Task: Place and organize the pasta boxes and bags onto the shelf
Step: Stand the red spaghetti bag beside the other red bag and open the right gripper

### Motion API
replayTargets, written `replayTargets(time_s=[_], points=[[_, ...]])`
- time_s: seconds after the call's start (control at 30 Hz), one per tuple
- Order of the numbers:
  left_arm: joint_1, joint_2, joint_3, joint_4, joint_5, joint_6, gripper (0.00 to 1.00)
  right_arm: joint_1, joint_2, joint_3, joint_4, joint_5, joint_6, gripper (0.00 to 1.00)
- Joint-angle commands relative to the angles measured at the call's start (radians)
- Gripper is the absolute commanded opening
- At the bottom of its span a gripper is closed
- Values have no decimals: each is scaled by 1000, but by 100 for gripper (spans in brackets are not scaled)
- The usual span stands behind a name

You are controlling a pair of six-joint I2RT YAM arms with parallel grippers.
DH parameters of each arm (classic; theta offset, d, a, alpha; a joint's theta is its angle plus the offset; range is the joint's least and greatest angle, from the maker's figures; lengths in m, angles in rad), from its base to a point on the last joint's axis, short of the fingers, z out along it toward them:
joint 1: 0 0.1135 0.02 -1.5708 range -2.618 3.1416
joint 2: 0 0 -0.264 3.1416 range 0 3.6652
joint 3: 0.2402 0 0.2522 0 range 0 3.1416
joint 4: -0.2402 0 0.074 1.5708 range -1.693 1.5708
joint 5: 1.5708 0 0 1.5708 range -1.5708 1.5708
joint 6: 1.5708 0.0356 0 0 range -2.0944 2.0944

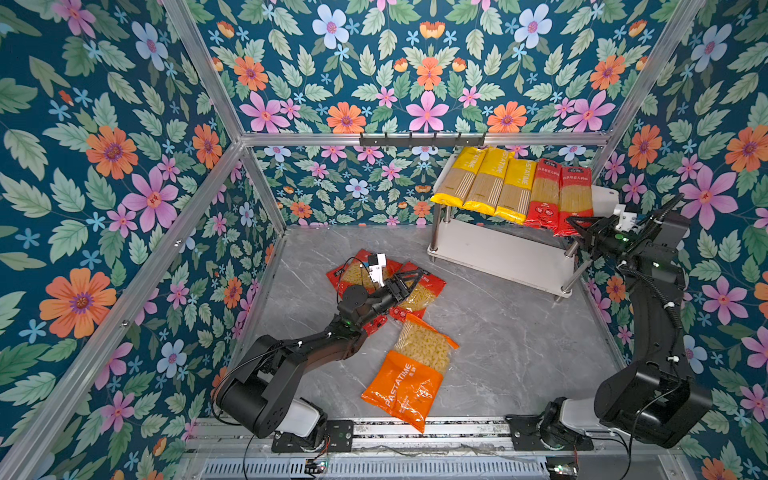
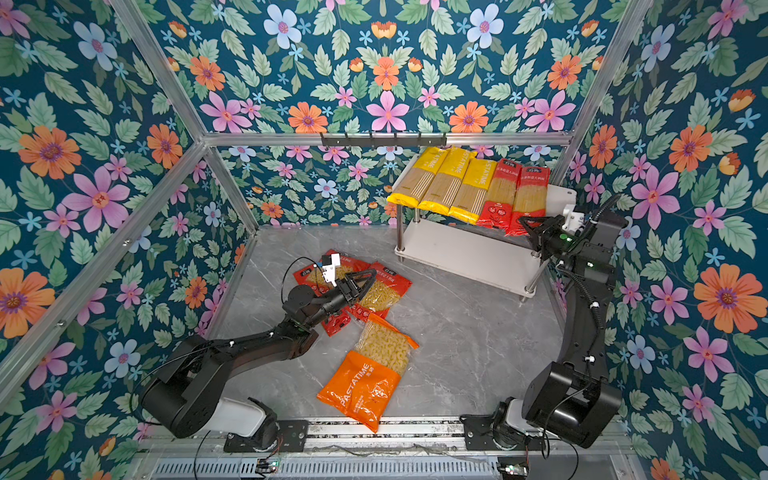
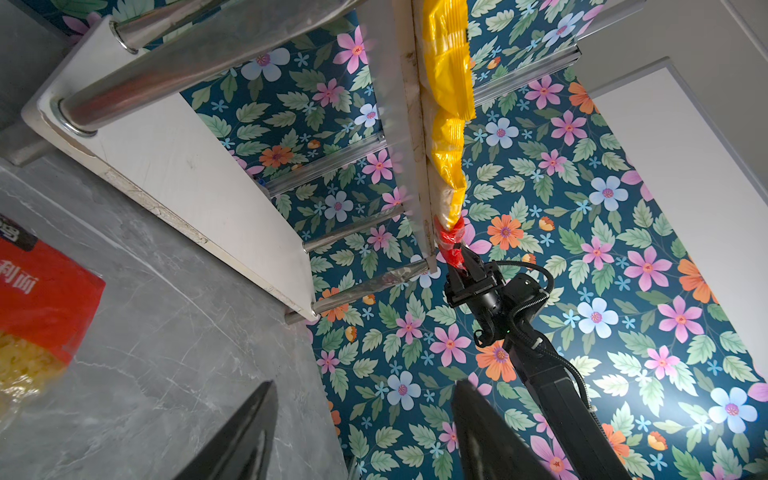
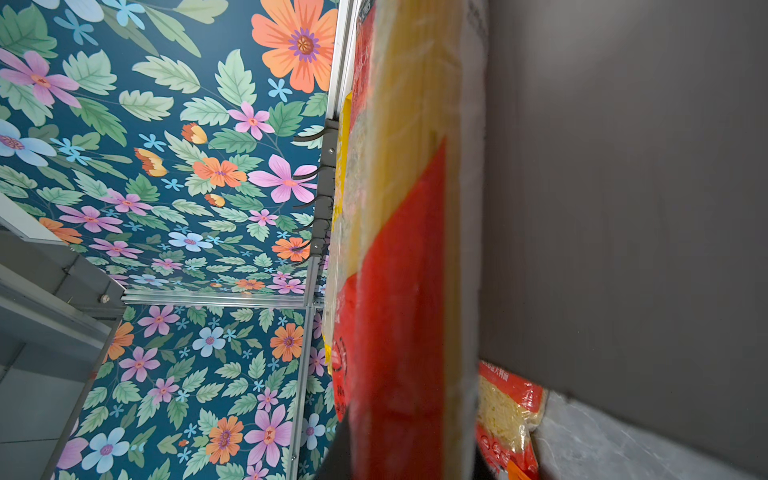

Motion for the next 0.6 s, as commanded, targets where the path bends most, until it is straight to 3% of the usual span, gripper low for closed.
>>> replayTargets(time_s=[0.0,0.07,0.17,0.57], points=[[0,-6,2,26,-3,18,69,9,0,-2,4,-44,-47,10],[0,-5,2,26,0,18,69,9,-13,-1,-18,-27,-52,24],[0,-6,2,26,-2,19,69,9,-32,-2,-40,-7,-54,36],[0,-8,1,25,0,22,69,7,-126,-62,-106,34,-33,68]])
